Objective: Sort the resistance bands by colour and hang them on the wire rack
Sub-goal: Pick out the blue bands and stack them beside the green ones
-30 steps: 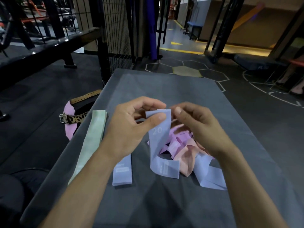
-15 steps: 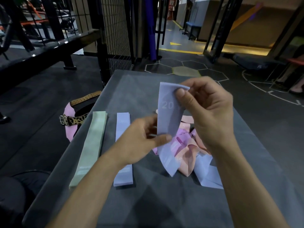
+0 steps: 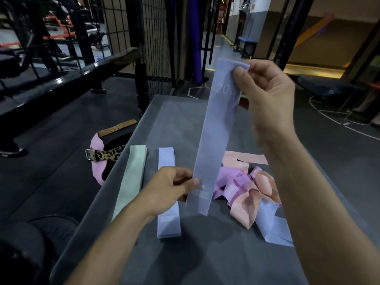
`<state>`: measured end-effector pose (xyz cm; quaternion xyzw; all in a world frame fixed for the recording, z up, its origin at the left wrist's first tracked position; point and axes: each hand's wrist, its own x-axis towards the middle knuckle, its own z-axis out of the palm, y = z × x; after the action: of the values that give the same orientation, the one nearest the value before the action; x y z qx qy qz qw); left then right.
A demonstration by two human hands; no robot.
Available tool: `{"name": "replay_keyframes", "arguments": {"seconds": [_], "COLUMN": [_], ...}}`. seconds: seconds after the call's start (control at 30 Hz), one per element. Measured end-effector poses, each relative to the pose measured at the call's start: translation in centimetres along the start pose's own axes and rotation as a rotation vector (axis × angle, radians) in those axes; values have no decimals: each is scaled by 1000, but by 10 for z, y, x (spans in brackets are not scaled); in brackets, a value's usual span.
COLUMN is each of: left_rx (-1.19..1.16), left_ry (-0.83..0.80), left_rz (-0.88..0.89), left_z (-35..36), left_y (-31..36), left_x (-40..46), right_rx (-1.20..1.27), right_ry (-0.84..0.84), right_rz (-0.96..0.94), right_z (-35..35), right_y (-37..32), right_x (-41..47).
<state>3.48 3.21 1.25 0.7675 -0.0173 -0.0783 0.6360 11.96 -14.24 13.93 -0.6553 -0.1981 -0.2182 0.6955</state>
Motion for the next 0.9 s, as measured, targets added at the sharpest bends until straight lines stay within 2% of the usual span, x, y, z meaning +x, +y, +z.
{"name": "replay_keyframes", "arguments": {"seconds": [0.13,0.27,0.37,0.47,0.67,0.9], "left_rx": [-63,-51,121,202,330,380], "left_ry": [1,-8,-29,-61,-69,-123], "left_rz": [-91,-250,-354,-464,-569,-593], "left_z": [-16,-29,-38,-46,-47,-46], "left_y": [-6,-13,-21,-20,-15,-18], "left_x": [-8,-15,-16,-15,-7,-1], "right_rx": [13,10,-52,-70,-186,-174], "right_ry": [0,-46,-125,-198,-271,-311], "right_rz": [114,330,525,644,691,740], "right_z": [20,41,59,75,98,107], "right_y": [32,84,134,176,213,236], "right_x": [20,26,17,8,-5,-15]}}
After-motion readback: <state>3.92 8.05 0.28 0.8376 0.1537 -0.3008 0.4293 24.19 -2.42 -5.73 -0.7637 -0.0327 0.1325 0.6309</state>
